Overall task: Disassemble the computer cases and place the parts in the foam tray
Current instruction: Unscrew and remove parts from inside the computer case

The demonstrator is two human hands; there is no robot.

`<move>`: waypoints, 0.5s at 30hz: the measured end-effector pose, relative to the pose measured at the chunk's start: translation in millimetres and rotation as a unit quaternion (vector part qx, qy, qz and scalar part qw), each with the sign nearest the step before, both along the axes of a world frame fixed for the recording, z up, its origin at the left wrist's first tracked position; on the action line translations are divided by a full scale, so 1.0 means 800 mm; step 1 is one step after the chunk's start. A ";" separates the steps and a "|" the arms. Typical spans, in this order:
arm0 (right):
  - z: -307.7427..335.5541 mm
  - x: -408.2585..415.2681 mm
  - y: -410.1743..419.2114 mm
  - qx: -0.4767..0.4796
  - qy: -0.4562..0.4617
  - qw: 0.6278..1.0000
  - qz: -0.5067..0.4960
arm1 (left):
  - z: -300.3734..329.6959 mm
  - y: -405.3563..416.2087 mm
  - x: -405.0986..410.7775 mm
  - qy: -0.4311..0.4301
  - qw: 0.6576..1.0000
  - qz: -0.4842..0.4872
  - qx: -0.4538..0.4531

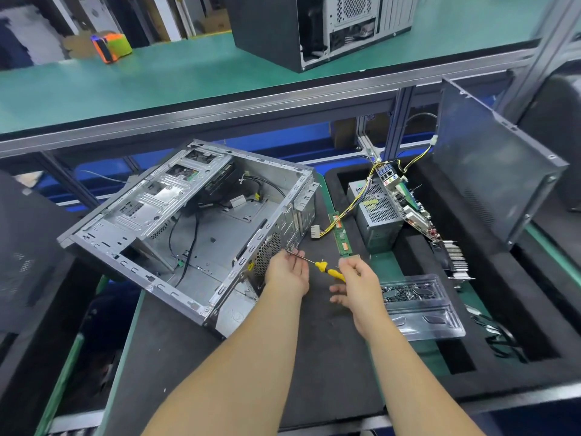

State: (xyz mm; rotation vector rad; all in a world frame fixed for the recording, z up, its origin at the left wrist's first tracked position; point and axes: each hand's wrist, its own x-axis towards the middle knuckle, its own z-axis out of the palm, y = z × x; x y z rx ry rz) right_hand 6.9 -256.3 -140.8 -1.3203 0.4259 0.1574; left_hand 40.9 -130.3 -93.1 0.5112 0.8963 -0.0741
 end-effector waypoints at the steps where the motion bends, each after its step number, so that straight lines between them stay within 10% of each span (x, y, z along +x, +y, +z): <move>1: -0.001 0.001 -0.001 -0.028 0.011 1.000 0.006 | 0.000 -0.001 0.002 0.005 1.000 0.000 -0.003; 15: 0.001 0.005 -0.008 -0.060 -0.038 0.997 0.028 | 0.010 -0.009 0.018 0.023 0.999 0.034 -0.011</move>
